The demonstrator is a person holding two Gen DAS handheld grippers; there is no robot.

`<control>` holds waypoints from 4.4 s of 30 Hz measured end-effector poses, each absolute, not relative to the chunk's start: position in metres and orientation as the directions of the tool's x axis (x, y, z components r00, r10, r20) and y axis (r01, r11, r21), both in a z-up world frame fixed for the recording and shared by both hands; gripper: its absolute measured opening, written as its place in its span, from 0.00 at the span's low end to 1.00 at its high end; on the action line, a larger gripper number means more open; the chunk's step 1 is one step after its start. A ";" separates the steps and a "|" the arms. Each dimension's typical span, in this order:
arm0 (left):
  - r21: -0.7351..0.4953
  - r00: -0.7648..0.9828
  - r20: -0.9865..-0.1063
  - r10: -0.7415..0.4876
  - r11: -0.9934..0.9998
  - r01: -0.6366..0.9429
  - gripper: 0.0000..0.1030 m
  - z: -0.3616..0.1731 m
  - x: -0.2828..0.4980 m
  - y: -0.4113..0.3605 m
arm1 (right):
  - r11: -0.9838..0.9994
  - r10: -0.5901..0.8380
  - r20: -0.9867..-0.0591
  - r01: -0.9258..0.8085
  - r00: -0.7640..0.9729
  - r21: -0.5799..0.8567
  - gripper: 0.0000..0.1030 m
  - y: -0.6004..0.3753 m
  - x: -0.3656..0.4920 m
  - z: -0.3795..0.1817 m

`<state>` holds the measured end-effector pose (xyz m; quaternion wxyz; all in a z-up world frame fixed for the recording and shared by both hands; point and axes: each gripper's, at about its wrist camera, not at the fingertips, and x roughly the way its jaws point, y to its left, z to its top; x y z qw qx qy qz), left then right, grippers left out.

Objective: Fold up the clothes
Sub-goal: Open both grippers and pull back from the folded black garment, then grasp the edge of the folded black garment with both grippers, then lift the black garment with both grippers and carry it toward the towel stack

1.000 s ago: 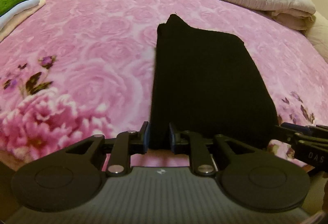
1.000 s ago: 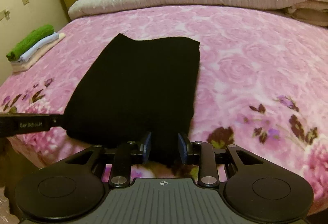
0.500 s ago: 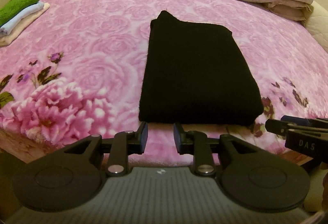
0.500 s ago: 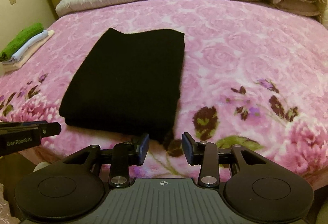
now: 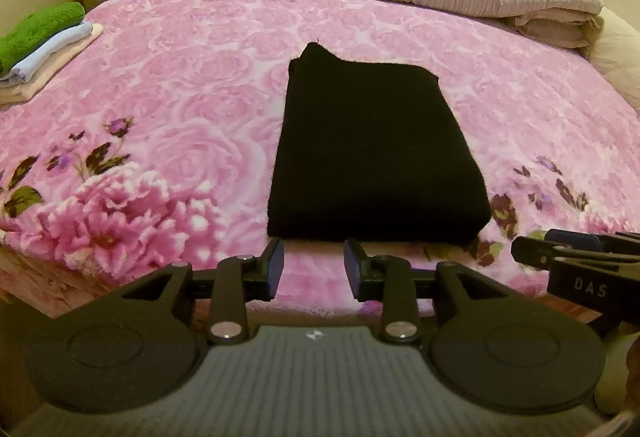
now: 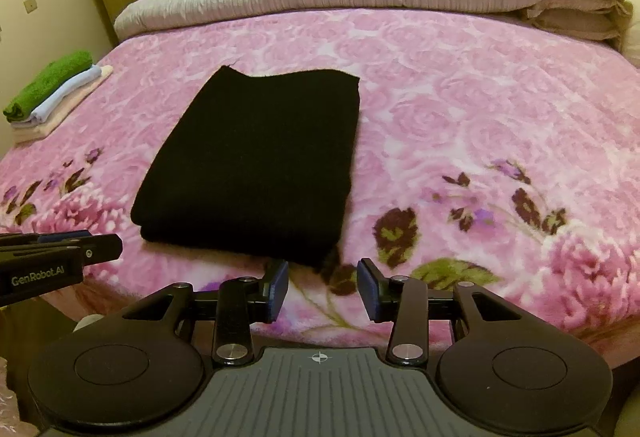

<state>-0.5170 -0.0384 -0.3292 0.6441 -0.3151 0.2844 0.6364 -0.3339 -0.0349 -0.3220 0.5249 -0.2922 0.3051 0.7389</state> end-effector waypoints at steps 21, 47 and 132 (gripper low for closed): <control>-0.064 0.053 -0.714 0.699 0.011 -0.998 0.31 -0.303 -0.516 -0.075 | -0.276 0.648 -0.705 -0.952 -0.288 0.134 0.42 -0.064 -0.334 -0.296; -0.400 0.270 -0.745 0.610 -0.084 -0.913 0.35 -0.358 -0.604 0.005 | -0.008 0.544 -0.758 -0.906 -0.360 0.424 0.44 0.007 -0.261 -0.366; -0.760 0.497 -0.564 0.660 -0.180 -0.624 0.29 -0.165 -0.836 0.132 | -0.069 0.135 -0.356 -0.368 -0.925 0.927 0.42 0.224 -0.528 -0.194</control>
